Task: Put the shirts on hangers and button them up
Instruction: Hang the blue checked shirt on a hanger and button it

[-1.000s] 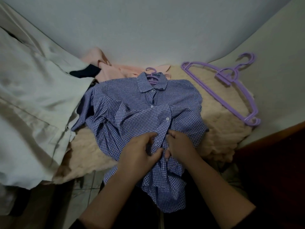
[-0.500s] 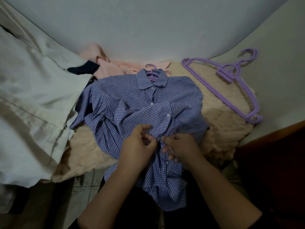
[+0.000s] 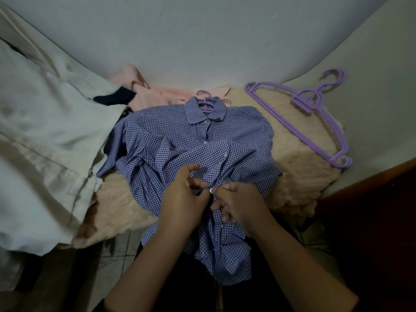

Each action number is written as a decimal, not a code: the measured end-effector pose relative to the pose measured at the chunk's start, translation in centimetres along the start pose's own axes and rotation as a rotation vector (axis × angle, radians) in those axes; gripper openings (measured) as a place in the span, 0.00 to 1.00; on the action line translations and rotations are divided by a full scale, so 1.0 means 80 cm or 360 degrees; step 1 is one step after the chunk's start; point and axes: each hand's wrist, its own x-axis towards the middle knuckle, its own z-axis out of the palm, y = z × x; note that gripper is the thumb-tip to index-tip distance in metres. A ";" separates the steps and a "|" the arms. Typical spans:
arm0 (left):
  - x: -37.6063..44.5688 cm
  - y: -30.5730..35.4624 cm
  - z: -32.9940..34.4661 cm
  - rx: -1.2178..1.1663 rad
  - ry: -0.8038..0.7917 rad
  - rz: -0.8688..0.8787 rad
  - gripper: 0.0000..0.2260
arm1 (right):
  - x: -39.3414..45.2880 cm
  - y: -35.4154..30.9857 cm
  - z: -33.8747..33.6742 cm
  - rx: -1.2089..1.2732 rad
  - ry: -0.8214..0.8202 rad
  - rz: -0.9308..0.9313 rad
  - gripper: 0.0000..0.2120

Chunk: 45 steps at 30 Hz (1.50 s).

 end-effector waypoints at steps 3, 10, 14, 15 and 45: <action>0.000 0.001 -0.001 -0.0066 -0.0045 -0.0017 0.21 | 0.003 0.001 -0.001 -0.0001 0.0022 -0.0032 0.10; 0.003 -0.001 -0.006 -0.0231 -0.0133 -0.0084 0.15 | 0.012 0.010 -0.002 -0.0029 0.0026 -0.0064 0.11; 0.007 -0.005 -0.006 -0.0258 -0.0214 -0.0071 0.17 | 0.013 0.012 -0.002 0.0025 0.0003 -0.0110 0.12; 0.008 -0.007 -0.006 -0.0294 -0.0235 -0.0074 0.17 | 0.013 0.013 -0.001 0.0057 -0.0006 -0.0104 0.12; 0.050 -0.019 0.009 -0.1159 -0.0517 -0.0776 0.05 | 0.053 0.024 -0.003 -0.0252 0.0179 -0.0442 0.12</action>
